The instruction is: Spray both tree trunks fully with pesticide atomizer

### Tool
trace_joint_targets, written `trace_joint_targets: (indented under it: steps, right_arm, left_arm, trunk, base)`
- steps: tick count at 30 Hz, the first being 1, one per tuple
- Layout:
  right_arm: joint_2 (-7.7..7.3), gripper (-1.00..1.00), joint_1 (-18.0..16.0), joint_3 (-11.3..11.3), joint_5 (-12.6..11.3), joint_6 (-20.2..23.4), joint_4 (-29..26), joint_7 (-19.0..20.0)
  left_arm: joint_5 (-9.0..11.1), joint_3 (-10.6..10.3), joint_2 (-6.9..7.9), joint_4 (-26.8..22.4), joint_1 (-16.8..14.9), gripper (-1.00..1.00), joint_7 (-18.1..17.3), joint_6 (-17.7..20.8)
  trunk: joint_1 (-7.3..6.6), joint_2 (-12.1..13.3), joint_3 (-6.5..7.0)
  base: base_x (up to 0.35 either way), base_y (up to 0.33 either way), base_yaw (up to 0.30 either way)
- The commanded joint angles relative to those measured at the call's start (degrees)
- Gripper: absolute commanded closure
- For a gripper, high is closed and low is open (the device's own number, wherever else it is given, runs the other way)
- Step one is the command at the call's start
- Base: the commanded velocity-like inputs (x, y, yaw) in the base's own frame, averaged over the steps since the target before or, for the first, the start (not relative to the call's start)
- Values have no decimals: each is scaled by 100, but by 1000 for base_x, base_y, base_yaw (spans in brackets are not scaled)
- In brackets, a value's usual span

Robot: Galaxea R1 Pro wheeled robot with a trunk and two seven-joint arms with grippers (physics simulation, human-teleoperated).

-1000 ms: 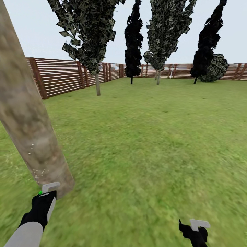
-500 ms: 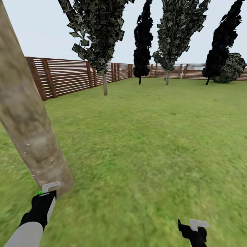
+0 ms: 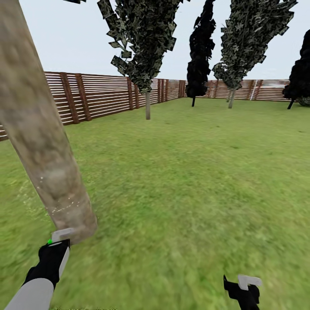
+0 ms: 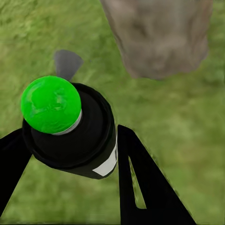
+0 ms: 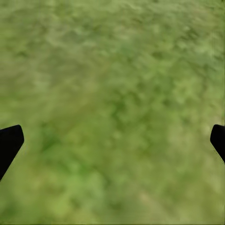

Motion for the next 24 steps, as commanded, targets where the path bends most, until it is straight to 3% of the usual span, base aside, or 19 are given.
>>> trace_joint_targets:
  steps: [1, 3, 10, 15, 20, 23, 24]
  right_arm:
    - [-1, -100, 0, 49, -28, -5, -4, -24]
    - [-1, -100, 0, 49, -28, -5, -4, -25]
    - [-1, -100, 0, 49, -28, -10, -4, -28]
    - [-21, -100, 0, 45, -28, -9, -4, -34]
    - [-35, -100, 0, 41, -30, -7, -4, -38]
    - [-36, -100, 0, 40, -29, -5, -4, -38]
    - [-36, -100, 0, 40, -29, -4, -4, -38]
  left_arm:
    - [-33, 7, 5, -7, -5, 100, 193, 29]
    - [-17, -6, -6, 40, -5, 100, 340, 25]
    - [-16, 8, -6, 29, -5, 100, 345, 33]
    - [-13, 11, -2, -7, -5, 100, 353, 42]
    - [-8, -35, -50, -141, -97, 100, 298, 97]
    - [-30, -62, -228, -166, -572, 100, 273, 199]
    - [-34, -161, -279, -167, -766, 100, 269, 395]
  trunk:
    - [-1, -2, -5]
    - [-1, -2, -5]
    - [-1, -2, -5]
    - [-1, -2, -5]
    - [-1, -2, -5]
    - [-1, -2, -5]
    - [-1, -2, -5]
  base:
    - [11, -268, 207]
    - [2, -268, 153]
    - [0, -269, 24]
    - [94, -238, 243]
    - [33, -32, 278]
    - [1, -1, 278]
    - [0, 0, 278]
